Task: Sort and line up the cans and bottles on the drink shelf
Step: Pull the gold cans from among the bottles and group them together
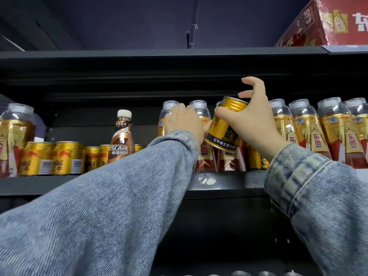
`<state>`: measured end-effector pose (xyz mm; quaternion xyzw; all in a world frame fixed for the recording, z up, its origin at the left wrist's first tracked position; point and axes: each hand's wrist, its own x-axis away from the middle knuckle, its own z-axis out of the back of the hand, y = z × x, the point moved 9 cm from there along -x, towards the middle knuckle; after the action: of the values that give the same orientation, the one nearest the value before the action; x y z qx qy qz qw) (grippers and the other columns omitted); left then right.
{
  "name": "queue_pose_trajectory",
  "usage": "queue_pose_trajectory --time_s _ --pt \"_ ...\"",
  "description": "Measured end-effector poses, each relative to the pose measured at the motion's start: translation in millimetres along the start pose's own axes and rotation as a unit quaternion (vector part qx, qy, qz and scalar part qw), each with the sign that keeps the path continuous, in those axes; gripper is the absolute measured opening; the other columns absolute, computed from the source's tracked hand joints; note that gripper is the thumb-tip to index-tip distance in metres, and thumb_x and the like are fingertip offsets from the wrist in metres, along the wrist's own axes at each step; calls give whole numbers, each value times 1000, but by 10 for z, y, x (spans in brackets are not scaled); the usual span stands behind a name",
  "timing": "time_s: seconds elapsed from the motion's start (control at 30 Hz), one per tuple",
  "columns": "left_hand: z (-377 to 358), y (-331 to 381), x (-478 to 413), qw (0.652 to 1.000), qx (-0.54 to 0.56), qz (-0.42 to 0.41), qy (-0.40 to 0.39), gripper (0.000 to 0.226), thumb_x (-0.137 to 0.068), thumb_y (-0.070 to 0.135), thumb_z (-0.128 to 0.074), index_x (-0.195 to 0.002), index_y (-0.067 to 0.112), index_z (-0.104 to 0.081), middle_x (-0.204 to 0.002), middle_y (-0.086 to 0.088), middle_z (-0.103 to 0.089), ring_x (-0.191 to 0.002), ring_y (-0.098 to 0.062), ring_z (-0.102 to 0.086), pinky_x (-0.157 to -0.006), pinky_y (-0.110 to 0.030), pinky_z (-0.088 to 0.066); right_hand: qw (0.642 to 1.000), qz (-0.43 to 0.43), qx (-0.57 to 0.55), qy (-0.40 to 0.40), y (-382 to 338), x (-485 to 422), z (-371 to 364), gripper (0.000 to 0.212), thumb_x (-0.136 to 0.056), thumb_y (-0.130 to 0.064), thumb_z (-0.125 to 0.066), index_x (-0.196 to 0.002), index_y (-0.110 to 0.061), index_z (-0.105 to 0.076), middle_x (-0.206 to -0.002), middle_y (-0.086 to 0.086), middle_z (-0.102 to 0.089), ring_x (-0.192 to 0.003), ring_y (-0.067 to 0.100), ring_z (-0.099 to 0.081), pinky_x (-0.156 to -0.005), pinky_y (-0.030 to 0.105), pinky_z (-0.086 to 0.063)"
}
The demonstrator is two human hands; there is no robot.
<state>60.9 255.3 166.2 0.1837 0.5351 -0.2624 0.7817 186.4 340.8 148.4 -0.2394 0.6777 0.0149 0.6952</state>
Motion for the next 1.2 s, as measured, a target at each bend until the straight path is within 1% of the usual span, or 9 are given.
queue_pose_trajectory --time_s 0.2,0.33,0.47,0.53,0.7,0.83,1.0,1.1,1.2 --pt "311 -328 26 993 90 -1 82 46 -94 46 -37 -125 16 -54 -122 -9 -56 -113 -27 -49 -88 -39 -38 999 -11 -34 0 -26 -14 -70 78 -71 -34 -74 -136 -27 -31 -118 -4 -45 -99 11 -49 -71 25 -45" --pt "756 -964 62 979 146 15 144 29 -89 33 -46 -107 19 -64 -108 -8 -63 -106 -31 -52 -88 -39 -40 997 -31 -53 -46 -252 -78 -359 57 -71 -36 -75 -121 -25 -50 -94 -12 -50 -86 5 -55 -69 21 -48" --pt "682 -1845 60 986 130 95 49 25 -86 33 -50 -97 19 -67 -101 -8 -67 -101 -29 -58 -87 -37 -44 987 -6 -69 -142 -690 -42 -924 21 -72 -37 -75 -85 -26 -62 -80 -10 -60 -77 7 -62 -69 23 -54" --pt "594 -2266 119 982 119 144 -5 26 -87 32 -51 -101 17 -68 -105 -9 -68 -103 -28 -58 -84 -32 -42 983 -9 -88 -164 -848 -1 -1211 22 -72 -37 -75 -85 -22 -66 -78 -7 -63 -77 10 -64 -69 26 -55" --pt "614 -3107 345 980 50 188 -36 26 -87 30 -50 -102 18 -68 -108 -9 -67 -106 -30 -58 -84 -32 -40 970 -14 -123 -208 -1198 127 -1885 25 -73 -37 -75 -90 -20 -68 -76 -8 -61 -74 8 -62 -68 27 -55" --pt "606 -3467 487 986 -22 150 -72 21 -85 36 -48 -87 27 -67 -99 -10 -67 -93 -30 -58 -85 -37 -48 960 -9 -129 -247 -1441 222 -2403 32 -73 -42 -74 -96 -23 -65 -85 -8 -61 -83 11 -62 -74 29 -54" --pt "522 -3658 609 988 -63 85 -113 30 -90 40 -49 -110 28 -67 -116 -5 -65 -107 -27 -58 -93 -37 -46 961 4 -70 -267 -1584 294 -2967 38 -75 -43 -71 -104 -23 -61 -84 -10 -54 -78 6 -55 -55 18 -40" --pt "366 -3723 677 987 -48 46 -147 37 -92 46 -44 -119 27 -61 -120 0 -64 -108 -20 -59 -98 -40 -43 966 8 3 -258 -1496 245 -3112 35 -73 -42 -71 -100 -23 -63 -89 -6 -57 -70 4 -51 -54 21 -40" --pt "296 -3730 701 989 -16 22 -144 39 -94 43 -43 -126 24 -55 -125 2 -59 -111 -17 -56 -96 -33 -41 955 1 93 -282 -1335 238 -3142 39 -75 -42 -68 -107 -21 -62 -95 -2 -57 -79 12 -53 -57 24 -40"
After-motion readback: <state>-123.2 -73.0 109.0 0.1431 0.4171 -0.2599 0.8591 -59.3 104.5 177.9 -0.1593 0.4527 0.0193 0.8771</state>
